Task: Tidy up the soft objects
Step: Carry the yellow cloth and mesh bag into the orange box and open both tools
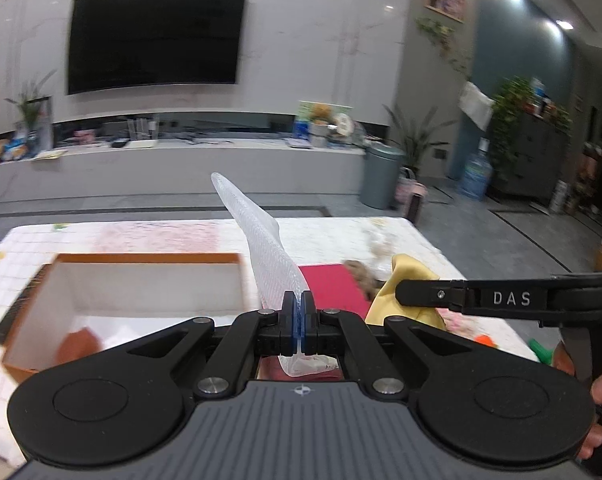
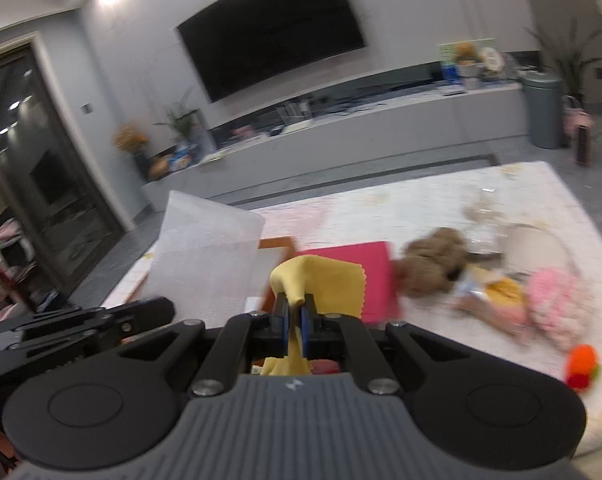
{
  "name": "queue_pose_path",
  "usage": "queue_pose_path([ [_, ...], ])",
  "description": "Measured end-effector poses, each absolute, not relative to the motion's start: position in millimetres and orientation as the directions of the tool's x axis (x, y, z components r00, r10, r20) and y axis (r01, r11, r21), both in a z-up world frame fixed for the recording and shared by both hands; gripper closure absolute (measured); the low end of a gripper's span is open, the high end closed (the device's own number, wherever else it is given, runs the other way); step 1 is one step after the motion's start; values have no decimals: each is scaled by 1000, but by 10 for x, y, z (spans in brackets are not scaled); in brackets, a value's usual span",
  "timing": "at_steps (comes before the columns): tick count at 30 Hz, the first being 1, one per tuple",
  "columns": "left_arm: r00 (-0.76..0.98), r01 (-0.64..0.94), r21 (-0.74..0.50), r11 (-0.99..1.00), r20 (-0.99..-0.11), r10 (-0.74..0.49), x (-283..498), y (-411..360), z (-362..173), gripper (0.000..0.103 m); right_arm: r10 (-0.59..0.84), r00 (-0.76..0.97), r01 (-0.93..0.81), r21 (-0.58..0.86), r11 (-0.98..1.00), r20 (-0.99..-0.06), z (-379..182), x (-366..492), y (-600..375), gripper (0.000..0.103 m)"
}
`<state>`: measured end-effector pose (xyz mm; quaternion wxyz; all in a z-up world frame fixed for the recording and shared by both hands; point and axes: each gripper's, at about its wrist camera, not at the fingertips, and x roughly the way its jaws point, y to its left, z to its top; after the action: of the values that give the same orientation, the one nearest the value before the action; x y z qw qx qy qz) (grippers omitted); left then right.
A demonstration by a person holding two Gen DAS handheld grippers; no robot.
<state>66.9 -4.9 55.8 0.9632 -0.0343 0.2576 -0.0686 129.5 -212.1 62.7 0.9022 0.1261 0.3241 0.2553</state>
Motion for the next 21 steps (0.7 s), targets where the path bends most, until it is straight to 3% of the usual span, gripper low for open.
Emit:
queue_pose_path([
  [10,875,37,-85,996,-479,-74,744,464,638,102,620,582,-505,364,782,-526,666,1510,-1232,100],
  [21,761,19,-151,988,-638,-112,1022,901,187,102,546,517,-582,197,789,-659,197,1902,-348,100],
])
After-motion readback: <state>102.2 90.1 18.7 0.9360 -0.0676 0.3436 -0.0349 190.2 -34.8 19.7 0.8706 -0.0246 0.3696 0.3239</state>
